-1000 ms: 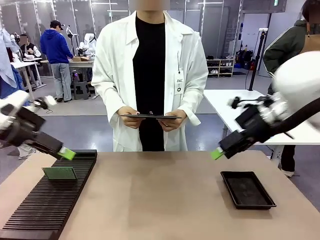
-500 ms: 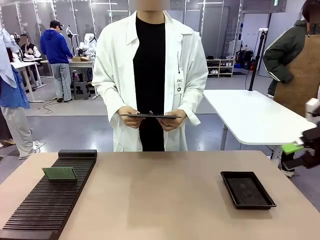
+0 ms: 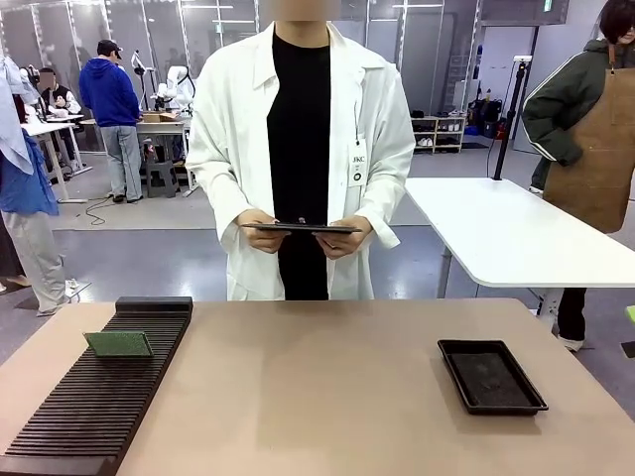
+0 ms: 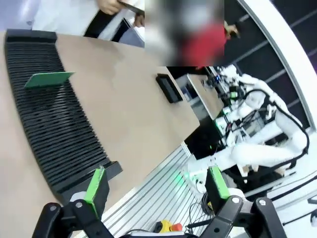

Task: Inspect the PCB.
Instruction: Pick up the Blank PCB and present it to the human.

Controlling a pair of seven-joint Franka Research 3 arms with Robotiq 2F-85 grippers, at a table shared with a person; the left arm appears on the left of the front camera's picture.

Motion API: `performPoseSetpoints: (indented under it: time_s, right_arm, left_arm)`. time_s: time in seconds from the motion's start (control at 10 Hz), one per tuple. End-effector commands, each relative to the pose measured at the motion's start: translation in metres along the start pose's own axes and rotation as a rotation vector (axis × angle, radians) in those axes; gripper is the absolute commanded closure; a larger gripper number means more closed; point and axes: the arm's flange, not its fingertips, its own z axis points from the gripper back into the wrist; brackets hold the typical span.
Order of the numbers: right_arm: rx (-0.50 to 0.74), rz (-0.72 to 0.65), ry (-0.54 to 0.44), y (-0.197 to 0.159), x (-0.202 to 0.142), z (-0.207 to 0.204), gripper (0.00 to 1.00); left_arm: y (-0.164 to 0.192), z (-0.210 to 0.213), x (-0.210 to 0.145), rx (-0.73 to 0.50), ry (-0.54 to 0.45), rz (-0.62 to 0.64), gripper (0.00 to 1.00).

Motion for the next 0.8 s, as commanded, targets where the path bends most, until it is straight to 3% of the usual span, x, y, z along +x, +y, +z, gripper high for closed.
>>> performPoseSetpoints:
  time_s: [0.0,0.3,0.4,0.7]
  right_arm:
    - [0.018,0.023,-0.024,0.002,-0.009,-0.003,0.00]
    - [0.027,0.026,-0.037,0.005,-0.012,-0.004,0.00]
    - [0.011,-0.003,-0.020,-0.002,-0.012,0.003,0.00]
    - [0.011,-0.003,-0.020,-0.002,-0.012,0.003,0.00]
  left_arm:
    - [0.004,-0.027,-0.053,-0.014,-0.048,0.030,0.00]
    - [0.009,-0.014,-0.067,0.010,-0.084,0.061,0.00]
    - [0.024,0.024,-0.028,0.021,-0.061,0.088,0.00]
    - [0.024,0.024,-0.028,0.021,-0.061,0.088,0.00]
